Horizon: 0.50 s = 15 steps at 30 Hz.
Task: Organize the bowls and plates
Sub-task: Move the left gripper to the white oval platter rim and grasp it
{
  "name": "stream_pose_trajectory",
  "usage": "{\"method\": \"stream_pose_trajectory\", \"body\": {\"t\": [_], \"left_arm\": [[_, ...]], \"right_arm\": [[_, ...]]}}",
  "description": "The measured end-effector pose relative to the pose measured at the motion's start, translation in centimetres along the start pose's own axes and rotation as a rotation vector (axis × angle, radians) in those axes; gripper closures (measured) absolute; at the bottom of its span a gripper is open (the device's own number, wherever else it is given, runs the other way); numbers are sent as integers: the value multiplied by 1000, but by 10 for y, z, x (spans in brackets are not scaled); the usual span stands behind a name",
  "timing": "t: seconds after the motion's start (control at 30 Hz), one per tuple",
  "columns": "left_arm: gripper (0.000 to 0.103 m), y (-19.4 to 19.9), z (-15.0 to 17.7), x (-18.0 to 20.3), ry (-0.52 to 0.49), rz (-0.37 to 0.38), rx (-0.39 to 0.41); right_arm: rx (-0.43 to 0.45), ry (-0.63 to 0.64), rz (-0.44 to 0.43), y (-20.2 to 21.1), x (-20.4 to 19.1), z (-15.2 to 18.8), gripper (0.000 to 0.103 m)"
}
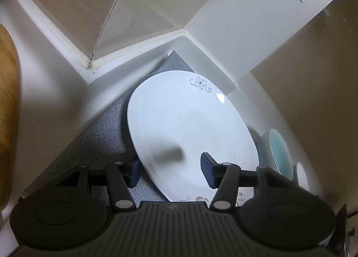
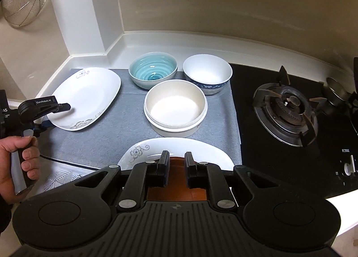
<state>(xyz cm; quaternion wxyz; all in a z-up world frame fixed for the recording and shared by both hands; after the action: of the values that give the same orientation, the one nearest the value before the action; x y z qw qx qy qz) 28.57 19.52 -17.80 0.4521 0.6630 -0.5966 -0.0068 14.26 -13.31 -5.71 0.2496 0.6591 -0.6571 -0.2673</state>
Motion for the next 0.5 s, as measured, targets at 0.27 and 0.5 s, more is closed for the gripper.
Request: {"method": "stream_pose_trajectory", "body": {"t": [0.27, 0.5], "left_arm": [[85, -5, -5, -12, 6, -68, -3], [84, 0, -1, -7, -19, -84, -7]], "right_arm": [[7, 22, -16, -1, -15, -2, 87], [6, 25, -39, -4, -23, -1, 87]]}}
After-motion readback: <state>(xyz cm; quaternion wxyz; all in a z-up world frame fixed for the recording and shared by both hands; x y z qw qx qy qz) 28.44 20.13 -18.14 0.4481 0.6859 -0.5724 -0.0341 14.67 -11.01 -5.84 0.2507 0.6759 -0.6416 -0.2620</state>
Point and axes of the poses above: each gripper's, at about its wrist camera, not at the fingertips, and y roughly against the way its jaws point, x to its right, z to its underside, the point moved 6 cm from there along -y, roughly the way its jaws point, and after that the axes turned 8 degrees about x, right-handed, at the moved point
